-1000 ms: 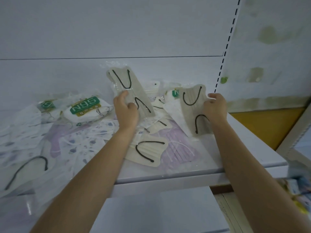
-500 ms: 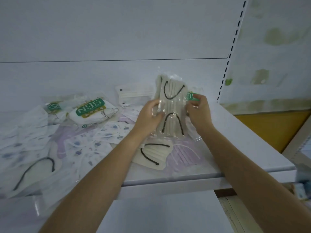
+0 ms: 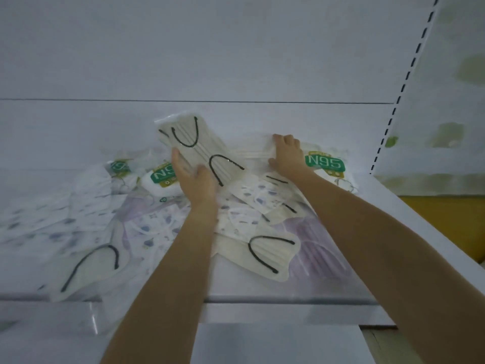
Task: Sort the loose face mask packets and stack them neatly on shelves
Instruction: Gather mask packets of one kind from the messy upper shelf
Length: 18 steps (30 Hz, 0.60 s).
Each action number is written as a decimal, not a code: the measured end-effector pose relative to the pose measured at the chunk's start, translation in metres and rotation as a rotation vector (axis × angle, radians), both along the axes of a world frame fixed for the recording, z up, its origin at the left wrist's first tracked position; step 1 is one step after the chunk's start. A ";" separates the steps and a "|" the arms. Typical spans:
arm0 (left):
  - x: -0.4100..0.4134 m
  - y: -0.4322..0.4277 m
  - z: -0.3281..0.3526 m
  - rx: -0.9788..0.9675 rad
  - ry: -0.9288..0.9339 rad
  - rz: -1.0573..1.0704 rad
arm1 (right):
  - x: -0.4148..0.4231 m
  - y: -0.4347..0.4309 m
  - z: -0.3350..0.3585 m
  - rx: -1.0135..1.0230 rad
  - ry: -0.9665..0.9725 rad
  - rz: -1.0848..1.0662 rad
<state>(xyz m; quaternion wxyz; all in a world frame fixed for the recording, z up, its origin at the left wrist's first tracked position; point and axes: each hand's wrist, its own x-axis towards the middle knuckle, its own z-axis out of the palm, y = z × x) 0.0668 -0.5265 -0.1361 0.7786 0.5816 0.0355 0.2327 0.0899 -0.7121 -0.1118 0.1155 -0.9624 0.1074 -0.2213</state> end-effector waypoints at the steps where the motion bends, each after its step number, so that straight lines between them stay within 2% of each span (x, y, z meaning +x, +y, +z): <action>1: 0.000 0.003 0.003 -0.090 0.021 0.014 | 0.003 0.000 0.000 0.003 -0.056 -0.025; 3: 0.002 0.008 0.007 -0.222 0.033 0.046 | 0.009 -0.001 0.002 0.032 -0.159 -0.070; 8: 0.004 0.007 0.010 -0.280 0.036 0.067 | 0.015 -0.005 -0.002 -0.086 -0.113 -0.087; 10: 0.003 0.007 0.011 -0.269 0.030 0.073 | 0.012 -0.010 -0.004 -0.107 -0.122 -0.006; 13: 0.003 0.008 0.012 -0.299 0.016 0.084 | -0.001 -0.018 -0.009 -0.097 0.022 0.260; 18: 0.005 0.014 0.012 -0.455 0.035 0.073 | -0.043 -0.018 -0.010 -0.141 0.204 0.420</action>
